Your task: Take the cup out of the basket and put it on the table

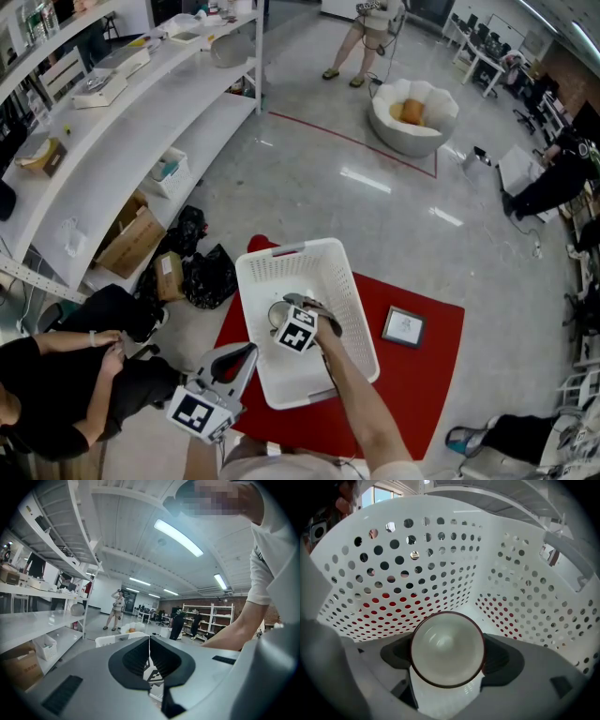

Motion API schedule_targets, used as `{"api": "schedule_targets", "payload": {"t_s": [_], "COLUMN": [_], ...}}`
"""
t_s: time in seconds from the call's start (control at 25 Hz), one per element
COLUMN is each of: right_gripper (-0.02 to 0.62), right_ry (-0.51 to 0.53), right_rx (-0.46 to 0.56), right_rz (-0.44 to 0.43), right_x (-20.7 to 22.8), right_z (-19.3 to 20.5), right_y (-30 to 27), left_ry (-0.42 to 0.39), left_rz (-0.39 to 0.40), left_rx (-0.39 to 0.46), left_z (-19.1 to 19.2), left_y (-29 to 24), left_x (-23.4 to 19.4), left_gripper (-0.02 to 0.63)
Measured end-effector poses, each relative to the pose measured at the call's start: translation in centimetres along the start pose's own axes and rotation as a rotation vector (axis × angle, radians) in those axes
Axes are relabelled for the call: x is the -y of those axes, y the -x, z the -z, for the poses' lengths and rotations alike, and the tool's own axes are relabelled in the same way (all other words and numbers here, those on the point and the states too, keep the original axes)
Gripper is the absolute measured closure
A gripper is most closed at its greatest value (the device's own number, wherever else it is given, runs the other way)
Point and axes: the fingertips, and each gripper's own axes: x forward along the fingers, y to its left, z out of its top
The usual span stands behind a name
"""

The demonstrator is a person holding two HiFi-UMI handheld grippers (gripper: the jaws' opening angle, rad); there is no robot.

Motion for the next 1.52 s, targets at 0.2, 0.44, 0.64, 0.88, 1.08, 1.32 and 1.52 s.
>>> {"api": "schedule_targets", "payload": {"t_s": [0.2,0.44,0.64,0.88,1.08,1.32,1.52], "right_gripper": [0.179,0.181,0.181,0.181,0.181,0.181,0.183], "right_ry": [0.007,0.001,-0.002,-0.013,-0.034,-0.07,-0.093], "right_rx": [-0.009,-0.01,-0.014,0.001,0.028,0.034,0.053], "right_rz": [0.001,0.006,0.014,0.013,0.001,-0.017,-0.013], "right_x": [0.0,0.1,0.0,-0.1,-0.4,-1.1,-1.5], "right_z": [-0.1,-0.1,-0.1,-0.7,-1.4,-1.5,-1.4], "right_y": [0.0,-0.1,0.1,1.0,2.5,4.3,5.9], "left_ry": [0.008,0.002,0.0,-0.003,-0.001,0.004,-0.002], "left_rz": [-0.004,-0.006,-0.002,-0.001,0.004,0.013,0.021], "left_rx": [-0.011,-0.014,-0.005,-0.007,-0.015,-0.014,-0.016], "left_z": [0.1,0.2,-0.1,-0.1,0.0,0.0,0.1], "left_y": [0.2,0.1,0.0,-0.1,-0.2,-0.4,-0.4], "left_x": [-0.2,-0.4,-0.2,-0.3,-0.1,0.4,0.7], "left_gripper": [0.594,0.594,0.594,0.594,0.594,0.594,0.594]}}
